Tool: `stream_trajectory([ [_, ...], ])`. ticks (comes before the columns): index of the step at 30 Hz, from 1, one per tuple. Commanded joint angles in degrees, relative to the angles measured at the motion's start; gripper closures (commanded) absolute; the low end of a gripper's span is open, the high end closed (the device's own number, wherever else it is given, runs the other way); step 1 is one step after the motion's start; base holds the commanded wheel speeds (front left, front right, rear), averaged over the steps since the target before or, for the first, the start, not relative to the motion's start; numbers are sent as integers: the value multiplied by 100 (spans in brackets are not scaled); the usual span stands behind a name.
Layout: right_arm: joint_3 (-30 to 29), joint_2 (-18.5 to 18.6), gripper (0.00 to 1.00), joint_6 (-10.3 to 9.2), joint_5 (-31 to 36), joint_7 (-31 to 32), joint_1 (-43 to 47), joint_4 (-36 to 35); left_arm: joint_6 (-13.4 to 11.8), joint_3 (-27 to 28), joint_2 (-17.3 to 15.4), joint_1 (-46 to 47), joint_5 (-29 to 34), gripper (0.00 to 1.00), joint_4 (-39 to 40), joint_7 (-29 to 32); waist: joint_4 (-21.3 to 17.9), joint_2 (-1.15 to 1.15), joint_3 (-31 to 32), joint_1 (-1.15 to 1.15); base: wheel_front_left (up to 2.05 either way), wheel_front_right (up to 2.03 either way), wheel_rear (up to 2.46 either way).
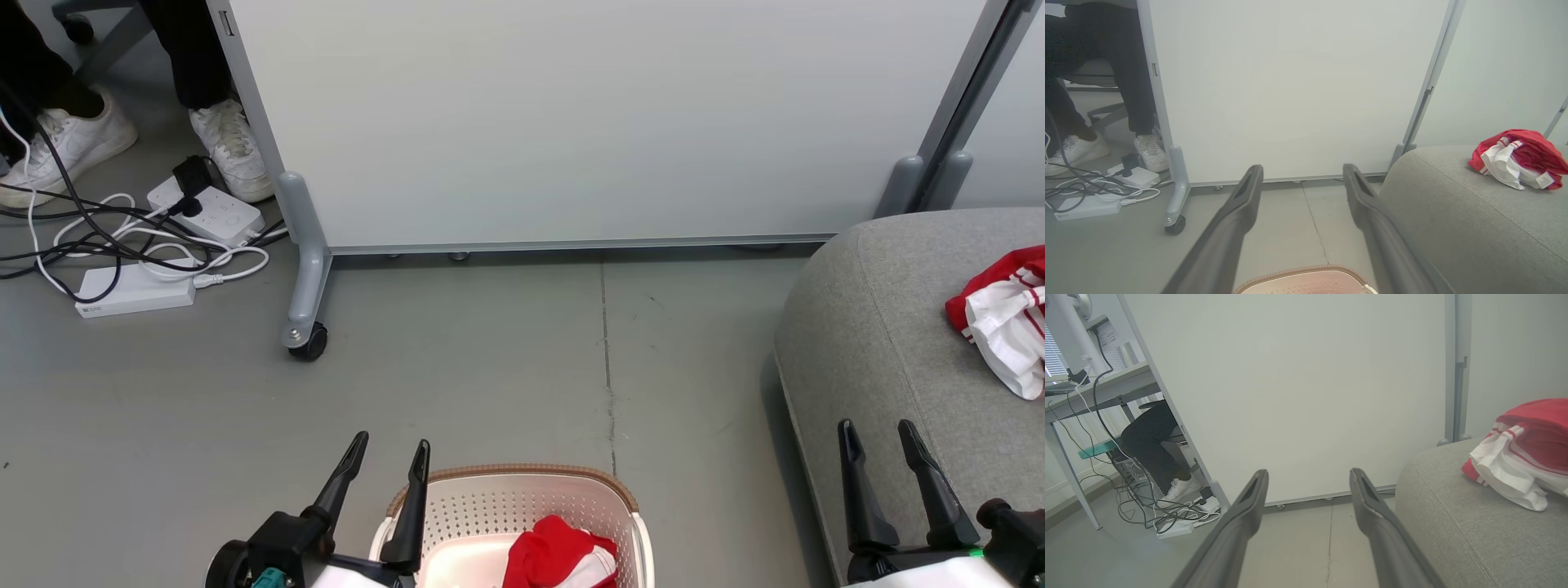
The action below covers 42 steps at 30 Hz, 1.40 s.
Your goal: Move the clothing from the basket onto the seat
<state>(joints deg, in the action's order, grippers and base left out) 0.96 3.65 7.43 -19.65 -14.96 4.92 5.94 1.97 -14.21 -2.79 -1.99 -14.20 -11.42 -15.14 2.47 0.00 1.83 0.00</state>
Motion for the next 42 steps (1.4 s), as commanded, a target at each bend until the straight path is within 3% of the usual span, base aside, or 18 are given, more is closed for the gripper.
stream_trajectory([
  [1,-4,3,0,11,33,-19,-19,-24,-11,-7,-20,-8,-22,0,-2,0,-3,0,0,0,0,0,0],
  [32,69,74,0,10,146,-20,-81,3,51,-146,-19,49,18,0,-71,0,-63,0,-99,0,0,0,0],
  [38,87,107,0,10,255,-20,-142,22,76,-301,-20,166,155,0,-196,0,-114,0,-288,0,0,0,0],
  [42,22,124,0,10,339,-20,-326,-49,15,-386,-20,386,229,0,-388,0,-234,0,-760,0,0,0,0],
])
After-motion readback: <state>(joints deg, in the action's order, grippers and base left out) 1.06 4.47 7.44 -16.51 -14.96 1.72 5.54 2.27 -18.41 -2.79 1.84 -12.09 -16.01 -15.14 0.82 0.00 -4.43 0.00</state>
